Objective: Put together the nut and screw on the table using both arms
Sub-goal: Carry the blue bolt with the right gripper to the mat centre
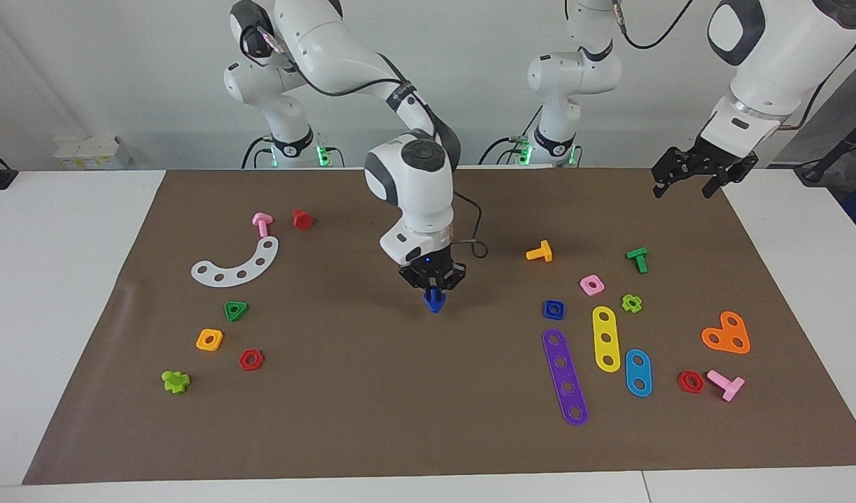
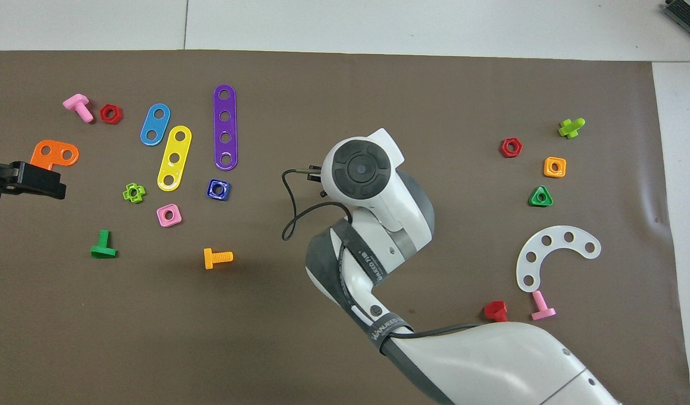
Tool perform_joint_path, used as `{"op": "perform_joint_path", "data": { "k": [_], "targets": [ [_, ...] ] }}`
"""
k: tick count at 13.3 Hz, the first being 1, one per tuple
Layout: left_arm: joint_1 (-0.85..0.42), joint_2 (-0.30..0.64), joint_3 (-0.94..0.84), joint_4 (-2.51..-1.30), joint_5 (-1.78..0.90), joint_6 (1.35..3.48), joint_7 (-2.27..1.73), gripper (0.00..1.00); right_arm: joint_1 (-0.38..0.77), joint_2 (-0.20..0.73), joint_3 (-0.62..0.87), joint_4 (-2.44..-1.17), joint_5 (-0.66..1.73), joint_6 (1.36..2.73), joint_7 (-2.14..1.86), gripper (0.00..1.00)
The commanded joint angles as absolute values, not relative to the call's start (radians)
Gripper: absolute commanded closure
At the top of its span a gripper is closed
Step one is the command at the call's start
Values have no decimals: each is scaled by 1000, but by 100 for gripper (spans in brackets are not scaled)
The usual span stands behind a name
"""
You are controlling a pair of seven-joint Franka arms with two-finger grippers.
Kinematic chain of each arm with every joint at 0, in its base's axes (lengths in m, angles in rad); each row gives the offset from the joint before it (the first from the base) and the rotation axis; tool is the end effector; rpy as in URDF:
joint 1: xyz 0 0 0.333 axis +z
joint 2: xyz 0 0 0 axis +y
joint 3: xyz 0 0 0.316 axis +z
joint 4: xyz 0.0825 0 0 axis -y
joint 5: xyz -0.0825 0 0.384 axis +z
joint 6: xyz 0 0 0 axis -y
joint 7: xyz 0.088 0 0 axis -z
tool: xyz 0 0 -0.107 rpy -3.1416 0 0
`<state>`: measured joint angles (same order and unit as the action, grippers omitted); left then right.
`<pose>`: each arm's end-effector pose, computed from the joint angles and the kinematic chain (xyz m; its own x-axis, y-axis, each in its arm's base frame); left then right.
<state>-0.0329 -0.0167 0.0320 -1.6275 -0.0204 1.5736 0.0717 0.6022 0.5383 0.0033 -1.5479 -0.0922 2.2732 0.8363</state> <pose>0.5482 -0.0025 0.6072 0.9967 -0.0725 -0.0356 -0.0717 -0.9972 0.0235 0.5886 0.4042 0.3558 0.9664 -0.1821 0.1813 -0.1693 -0.9820 -0.0837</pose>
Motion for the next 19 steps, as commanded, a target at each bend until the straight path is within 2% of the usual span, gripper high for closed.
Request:
{"op": "perform_joint_path", "data": {
  "k": [1, 3, 8, 10, 11, 12, 13, 15, 19],
  "targets": [
    [-29, -48, 29, -1661, -11, 1577, 61, 0, 603, 568, 0, -1509, -118, 2290, 868, 100],
    [-28, -49, 29, -1661, -9, 1577, 61, 0, 623, 595, 0, -1514, -124, 2318, 877, 100],
    [-29, -48, 29, -1661, -9, 1577, 61, 0, 627, 594, 0, -1563, -126, 2332, 893, 100],
    [-29, -48, 29, -1661, -9, 1575, 57, 0, 626, 588, 0, -1604, -123, 2377, 893, 99],
    [-32, -49, 29, -1661, -9, 1577, 60, 0, 626, 583, 0, -1623, -123, 2394, 897, 88],
    [-34, -48, 28, -1661, -11, 1578, 60, 0, 627, 583, 0, -1615, -123, 2387, 910, 35],
    [-32, -49, 28, -1661, -9, 1577, 60, 0, 629, 583, 0, -1600, -123, 2379, 932, 0],
    [-32, -49, 29, -1661, -9, 1577, 60, 0, 620, 559, -2, -1591, -121, 2370, 940, 0],
    [-41, -51, 26, -1660, -11, 1574, 57, 0, 505, 382, -8, -1603, -123, 2199, 885, 0]
  ]
}}
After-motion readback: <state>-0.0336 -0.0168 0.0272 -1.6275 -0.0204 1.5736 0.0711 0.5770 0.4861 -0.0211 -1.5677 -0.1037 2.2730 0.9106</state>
